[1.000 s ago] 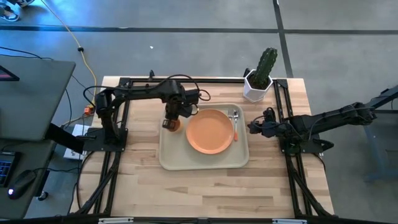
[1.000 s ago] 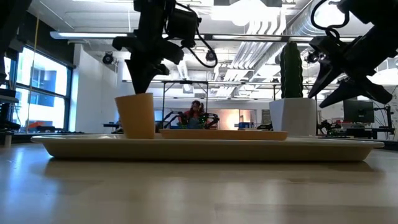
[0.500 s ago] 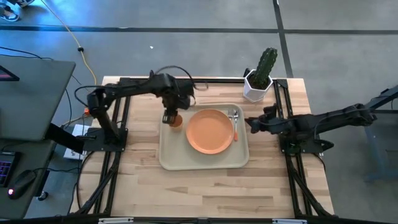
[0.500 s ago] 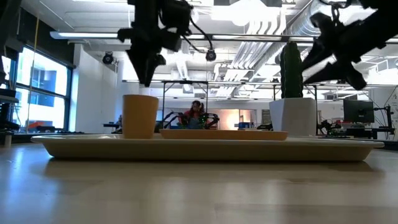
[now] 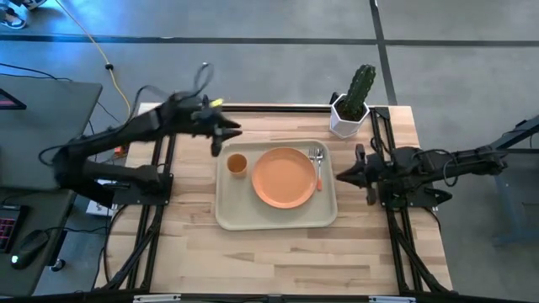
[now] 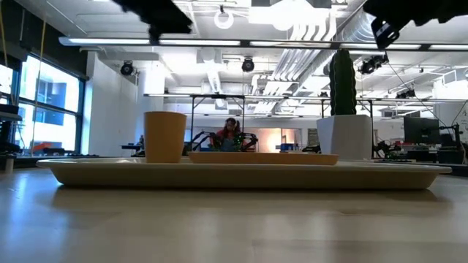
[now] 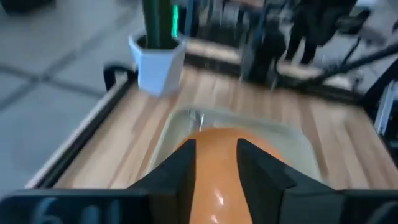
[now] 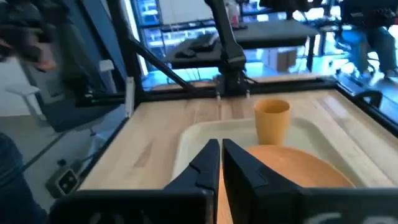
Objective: Pick and place plate/cup/fork/spoon on tray
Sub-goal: Return to Home Position
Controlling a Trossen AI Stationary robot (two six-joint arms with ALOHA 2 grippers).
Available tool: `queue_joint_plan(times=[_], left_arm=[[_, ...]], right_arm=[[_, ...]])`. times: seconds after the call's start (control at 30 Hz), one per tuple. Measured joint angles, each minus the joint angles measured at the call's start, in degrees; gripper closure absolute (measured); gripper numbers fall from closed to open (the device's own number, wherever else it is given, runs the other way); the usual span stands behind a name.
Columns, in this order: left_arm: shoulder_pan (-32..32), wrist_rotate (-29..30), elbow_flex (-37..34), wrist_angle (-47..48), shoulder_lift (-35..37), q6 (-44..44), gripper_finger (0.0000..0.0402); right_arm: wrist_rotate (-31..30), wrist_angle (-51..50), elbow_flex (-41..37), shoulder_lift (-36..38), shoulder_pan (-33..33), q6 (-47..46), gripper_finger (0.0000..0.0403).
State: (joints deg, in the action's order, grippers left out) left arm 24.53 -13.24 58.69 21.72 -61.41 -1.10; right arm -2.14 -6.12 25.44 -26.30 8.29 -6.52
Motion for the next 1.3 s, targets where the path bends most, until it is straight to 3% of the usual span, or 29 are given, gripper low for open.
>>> queue_joint_plan(times=[0.1, 0.3, 0.47, 0.53, 0.83, 1.3], left_arm=[[-2.22, 2.43, -10.55, -8.12, 9.31, 0.27, 0.0324], [-6.94, 0.37, -26.01, -18.93, 21.48, -3.66, 0.039], [-9.54, 3.2, -39.79, -37.75, 30.02, -6.81, 0.0397], [-10.25, 2.74, -43.27, -40.8, 32.4, -2.75, 0.04], [-10.61, 2.78, -50.36, -38.22, 38.3, 2.38, 0.0401], [-10.92, 1.67, -58.05, -39.22, 46.55, 1.98, 0.0401]], right_arm=[[0.83, -3.26, 0.17, 4.46, -0.12, 2.08, 0.0394], [-0.74, -10.75, -0.75, 16.22, -1.57, 2.24, 0.0402], [-0.74, -6.37, -7.12, 23.09, -1.57, 0.4, 0.0402], [-0.74, -4.41, -10.75, 24.88, -1.57, -1.93, 0.0403], [-0.2, 2.61, -20.15, 26.1, -1.57, -4.11, 0.0403], [-0.84, 6.49, -22.61, 26.07, -1.57, -3.68, 0.0403]])
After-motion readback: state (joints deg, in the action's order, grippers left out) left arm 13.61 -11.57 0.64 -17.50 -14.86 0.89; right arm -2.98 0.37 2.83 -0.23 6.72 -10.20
